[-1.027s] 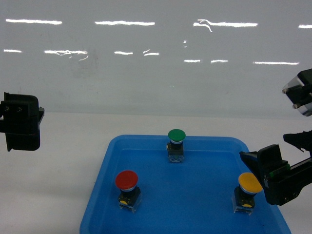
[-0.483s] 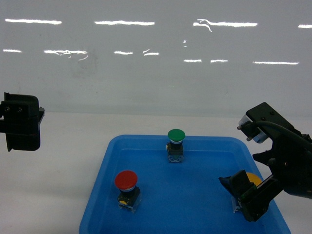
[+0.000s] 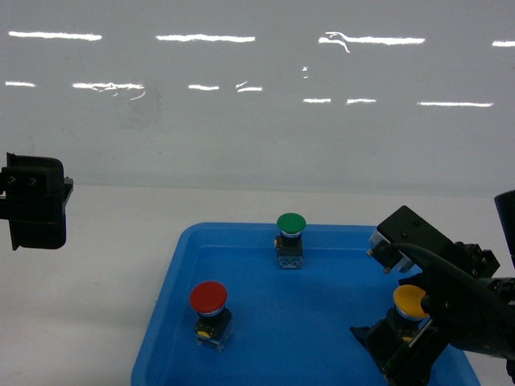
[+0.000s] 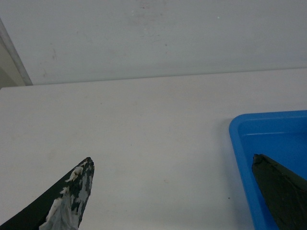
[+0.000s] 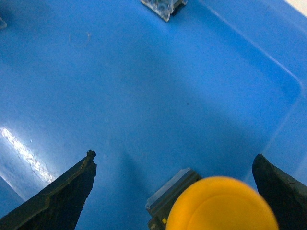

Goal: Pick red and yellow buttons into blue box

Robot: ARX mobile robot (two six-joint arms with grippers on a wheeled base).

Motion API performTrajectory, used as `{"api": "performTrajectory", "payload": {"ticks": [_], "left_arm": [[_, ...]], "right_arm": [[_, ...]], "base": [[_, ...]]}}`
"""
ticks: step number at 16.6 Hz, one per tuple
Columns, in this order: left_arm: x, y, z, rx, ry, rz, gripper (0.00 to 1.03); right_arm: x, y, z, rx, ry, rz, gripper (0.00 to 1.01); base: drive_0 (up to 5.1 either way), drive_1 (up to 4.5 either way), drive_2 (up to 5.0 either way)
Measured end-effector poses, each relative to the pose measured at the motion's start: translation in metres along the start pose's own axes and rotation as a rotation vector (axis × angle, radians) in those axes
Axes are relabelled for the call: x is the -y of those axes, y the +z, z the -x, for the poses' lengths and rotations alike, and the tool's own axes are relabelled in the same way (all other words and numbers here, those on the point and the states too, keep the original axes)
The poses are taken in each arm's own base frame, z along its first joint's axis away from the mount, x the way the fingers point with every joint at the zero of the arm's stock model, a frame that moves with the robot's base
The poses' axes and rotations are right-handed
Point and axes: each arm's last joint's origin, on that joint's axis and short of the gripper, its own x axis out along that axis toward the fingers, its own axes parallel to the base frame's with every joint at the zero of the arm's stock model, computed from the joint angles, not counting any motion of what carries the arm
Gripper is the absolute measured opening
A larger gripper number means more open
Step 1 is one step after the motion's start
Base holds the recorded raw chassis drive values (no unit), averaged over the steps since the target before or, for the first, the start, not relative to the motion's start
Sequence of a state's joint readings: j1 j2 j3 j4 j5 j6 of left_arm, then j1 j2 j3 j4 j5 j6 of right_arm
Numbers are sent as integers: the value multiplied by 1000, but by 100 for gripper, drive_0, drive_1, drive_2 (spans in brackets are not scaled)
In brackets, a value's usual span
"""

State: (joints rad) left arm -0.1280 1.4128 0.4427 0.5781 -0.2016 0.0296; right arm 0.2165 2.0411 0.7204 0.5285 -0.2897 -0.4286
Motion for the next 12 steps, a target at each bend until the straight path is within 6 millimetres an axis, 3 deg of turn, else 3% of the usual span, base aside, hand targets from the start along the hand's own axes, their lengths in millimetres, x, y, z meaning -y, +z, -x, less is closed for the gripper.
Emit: {"api": "performTrajectory", "payload": {"ticks": [4, 12], "left_arm": [[0, 0, 0, 0, 0, 0, 98], [0, 0, 0, 0, 0, 0, 98]], "right_arm": [[1, -31, 6, -18, -31, -9, 95], [6, -53, 24, 23, -82, -27, 5]], "base": [[0, 0, 0], [0, 0, 0]]}}
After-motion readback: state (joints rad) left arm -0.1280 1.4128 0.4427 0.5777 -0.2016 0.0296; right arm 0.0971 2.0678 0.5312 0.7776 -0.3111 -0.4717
